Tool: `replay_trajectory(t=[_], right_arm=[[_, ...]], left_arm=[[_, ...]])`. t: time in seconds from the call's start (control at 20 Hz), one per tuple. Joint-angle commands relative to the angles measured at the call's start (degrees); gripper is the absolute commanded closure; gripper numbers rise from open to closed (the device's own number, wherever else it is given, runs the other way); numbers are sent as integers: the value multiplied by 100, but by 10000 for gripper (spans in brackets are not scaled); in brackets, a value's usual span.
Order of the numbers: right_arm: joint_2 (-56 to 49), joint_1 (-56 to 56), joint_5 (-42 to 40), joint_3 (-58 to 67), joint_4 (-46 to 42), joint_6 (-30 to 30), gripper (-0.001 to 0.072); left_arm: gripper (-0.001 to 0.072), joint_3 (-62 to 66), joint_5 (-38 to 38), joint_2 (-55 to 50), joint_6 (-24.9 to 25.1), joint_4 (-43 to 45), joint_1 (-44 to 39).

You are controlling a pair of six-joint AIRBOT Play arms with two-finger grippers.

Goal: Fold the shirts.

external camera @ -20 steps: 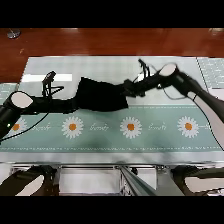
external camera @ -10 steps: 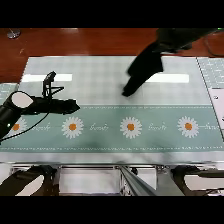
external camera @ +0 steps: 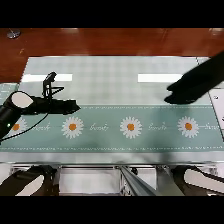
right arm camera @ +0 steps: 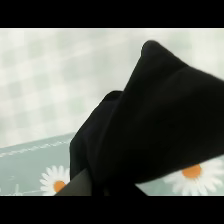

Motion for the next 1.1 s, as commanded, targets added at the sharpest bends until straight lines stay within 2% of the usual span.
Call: replay_trajectory(t=[0.0,0.2,0.4,0.5,0.55,0.6,0.65,0.7,0.8,0.85,0.9,0.95,1.0,1.05], right_arm=[[767,-981,223,-1231,-411,-120,682],[1867,-2000,219,-3134,-1915,-511,682],[3029,-3005,-120,-5075,-3141,-352,681],[3545,-3108,-278,-5831,-3869,4,676],[3744,-3108,-411,-6131,-4079,166,489],[3812,-3108,-549,-6284,-4148,186,152],[3759,-3108,-662,-6277,-4135,181,85],[3652,-3097,-785,-6201,-4030,179,85],[3298,-3097,-1123,-5698,-3547,-48,93],[3088,-3097,-1325,-5316,-3134,-192,132],[2824,-3097,-1512,-4824,-2452,-391,349],[2529,-3095,-1670,-4315,-1648,-595,636],[2166,-2975,-1860,-3766,-658,-728,682],[1808,-2627,-1917,-3248,-15,-831,682]], left_arm=[[687,-2,-7,-4,2,7,2],[687,-2,26,-4,2,7,2],[687,-2,22,-4,2,4,2],[687,-2,-33,-4,50,7,2],[687,-2,-42,-4,94,4,2],[687,-2,-39,-4,94,7,4],[687,-2,-35,-4,98,7,4],[687,2,-26,-4,157,7,4],[687,68,-26,-4,286,7,87],[687,199,-107,-4,308,7,201],[687,426,-232,-4,308,7,369],[687,789,-369,-4,304,4,579],[688,1211,-426,-4,302,4,752],[689,1751,-404,-11,299,4,874]])
